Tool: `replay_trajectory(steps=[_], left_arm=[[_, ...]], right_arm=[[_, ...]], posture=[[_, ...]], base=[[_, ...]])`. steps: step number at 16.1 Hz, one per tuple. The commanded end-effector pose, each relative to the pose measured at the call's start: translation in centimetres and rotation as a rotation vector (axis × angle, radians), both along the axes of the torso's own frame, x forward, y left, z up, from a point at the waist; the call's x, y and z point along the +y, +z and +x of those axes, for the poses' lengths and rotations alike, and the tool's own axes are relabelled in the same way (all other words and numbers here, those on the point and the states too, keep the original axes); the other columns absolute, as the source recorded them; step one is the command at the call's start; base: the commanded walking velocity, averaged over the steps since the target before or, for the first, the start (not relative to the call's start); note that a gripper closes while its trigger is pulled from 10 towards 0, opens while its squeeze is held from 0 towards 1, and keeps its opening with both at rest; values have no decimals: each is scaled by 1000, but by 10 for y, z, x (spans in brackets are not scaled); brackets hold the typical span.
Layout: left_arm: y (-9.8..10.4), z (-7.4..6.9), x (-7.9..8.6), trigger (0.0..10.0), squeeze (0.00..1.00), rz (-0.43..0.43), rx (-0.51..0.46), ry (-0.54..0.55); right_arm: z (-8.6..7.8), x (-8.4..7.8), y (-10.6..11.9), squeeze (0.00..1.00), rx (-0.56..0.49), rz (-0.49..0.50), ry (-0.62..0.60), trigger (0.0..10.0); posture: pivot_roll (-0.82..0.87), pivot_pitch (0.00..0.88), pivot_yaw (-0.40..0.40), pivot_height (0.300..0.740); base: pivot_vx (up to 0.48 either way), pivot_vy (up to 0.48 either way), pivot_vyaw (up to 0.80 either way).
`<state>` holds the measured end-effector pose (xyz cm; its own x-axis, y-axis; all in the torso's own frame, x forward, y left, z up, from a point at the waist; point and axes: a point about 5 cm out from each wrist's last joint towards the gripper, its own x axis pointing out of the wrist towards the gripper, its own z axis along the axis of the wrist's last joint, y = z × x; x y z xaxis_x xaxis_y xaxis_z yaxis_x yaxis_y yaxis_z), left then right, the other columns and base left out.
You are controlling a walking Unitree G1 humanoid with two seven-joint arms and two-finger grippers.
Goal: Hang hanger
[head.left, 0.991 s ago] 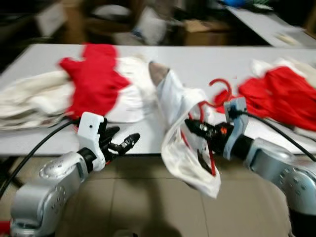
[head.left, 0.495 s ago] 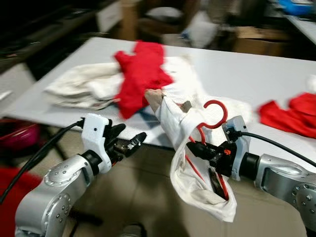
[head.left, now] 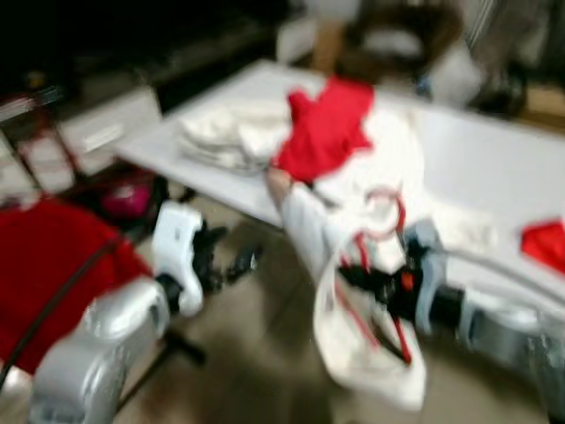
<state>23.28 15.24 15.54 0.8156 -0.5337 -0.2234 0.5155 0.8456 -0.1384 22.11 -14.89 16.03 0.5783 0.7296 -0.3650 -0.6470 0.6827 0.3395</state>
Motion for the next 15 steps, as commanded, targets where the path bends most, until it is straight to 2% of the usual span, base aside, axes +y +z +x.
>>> replay_trajectory(steps=[1,3,6,9,15], left_arm=[[2,1,-3,10000,0,2,-9,-12],[-3,-3,-3,10000,0,5,27,-41],[-1,-4,3,10000,0,-23,40,-34],[-3,-5,9,10000,0,26,35,-20],[-2,-12,16,10000,0,38,39,-11]], right_arm=[[2,-2,6,0,-32,-4,0,10000],[-6,1,7,0,-18,-7,93,10000],[-8,6,7,0,-13,3,138,10000],[-6,8,8,0,-22,21,160,10000],[3,18,7,0,-22,60,185,10000]], posture=[[-82,0,46,740],[-78,0,32,740],[-66,0,22,740],[-56,0,11,740],[-13,0,-22,740]], base=[[0,-394,800],[0,0,800],[0,0,800],[0,0,800],[0,0,800]])
